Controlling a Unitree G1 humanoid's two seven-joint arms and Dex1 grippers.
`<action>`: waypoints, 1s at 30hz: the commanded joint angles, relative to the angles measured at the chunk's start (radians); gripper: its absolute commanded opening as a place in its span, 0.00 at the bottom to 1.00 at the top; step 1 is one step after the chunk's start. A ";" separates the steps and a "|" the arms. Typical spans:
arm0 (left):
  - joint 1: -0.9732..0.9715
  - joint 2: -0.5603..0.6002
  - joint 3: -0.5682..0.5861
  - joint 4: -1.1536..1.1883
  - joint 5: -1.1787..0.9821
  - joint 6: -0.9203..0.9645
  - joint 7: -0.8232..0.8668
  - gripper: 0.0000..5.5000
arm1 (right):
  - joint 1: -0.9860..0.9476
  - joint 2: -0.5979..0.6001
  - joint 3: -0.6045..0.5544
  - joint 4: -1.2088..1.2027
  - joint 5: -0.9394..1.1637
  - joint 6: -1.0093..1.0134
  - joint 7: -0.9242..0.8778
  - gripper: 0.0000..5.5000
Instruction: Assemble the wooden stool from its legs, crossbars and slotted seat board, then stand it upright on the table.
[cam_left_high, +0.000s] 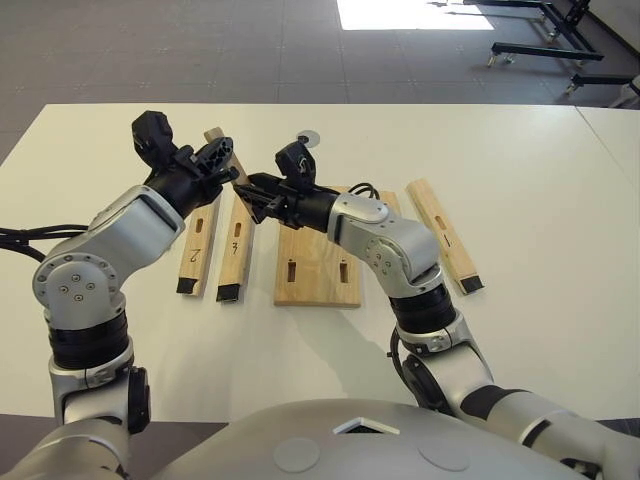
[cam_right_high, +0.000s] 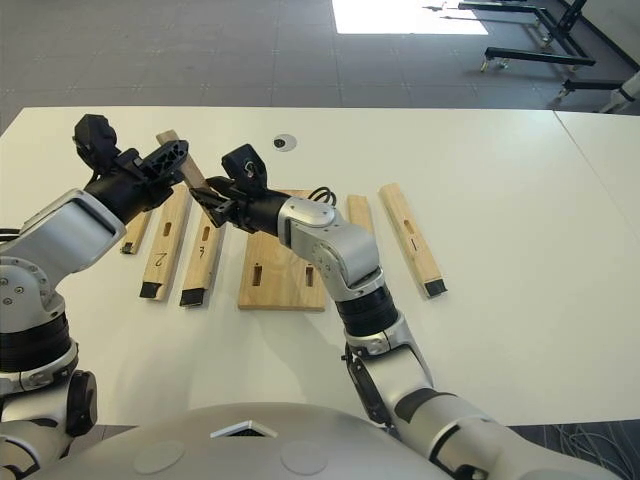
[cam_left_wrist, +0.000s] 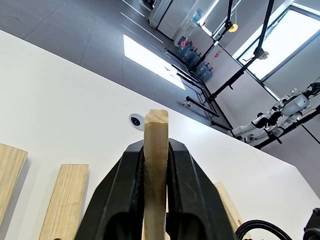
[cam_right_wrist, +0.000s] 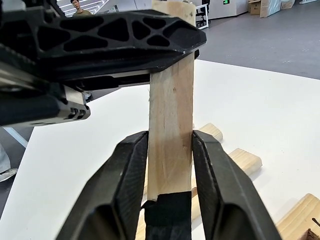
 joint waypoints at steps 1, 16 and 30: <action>0.008 0.010 -0.004 0.009 0.007 -0.001 -0.006 0.07 | -0.030 0.014 -0.006 0.005 0.003 0.003 -0.010 0.40; 0.008 0.204 0.174 0.067 0.215 -0.029 -0.198 0.07 | 0.011 -0.115 -0.072 0.042 0.015 -0.004 0.072 0.87; 0.318 0.032 0.041 -0.138 0.816 -0.379 -0.437 0.07 | 0.099 -0.162 -0.084 0.068 -0.073 -0.138 0.003 0.98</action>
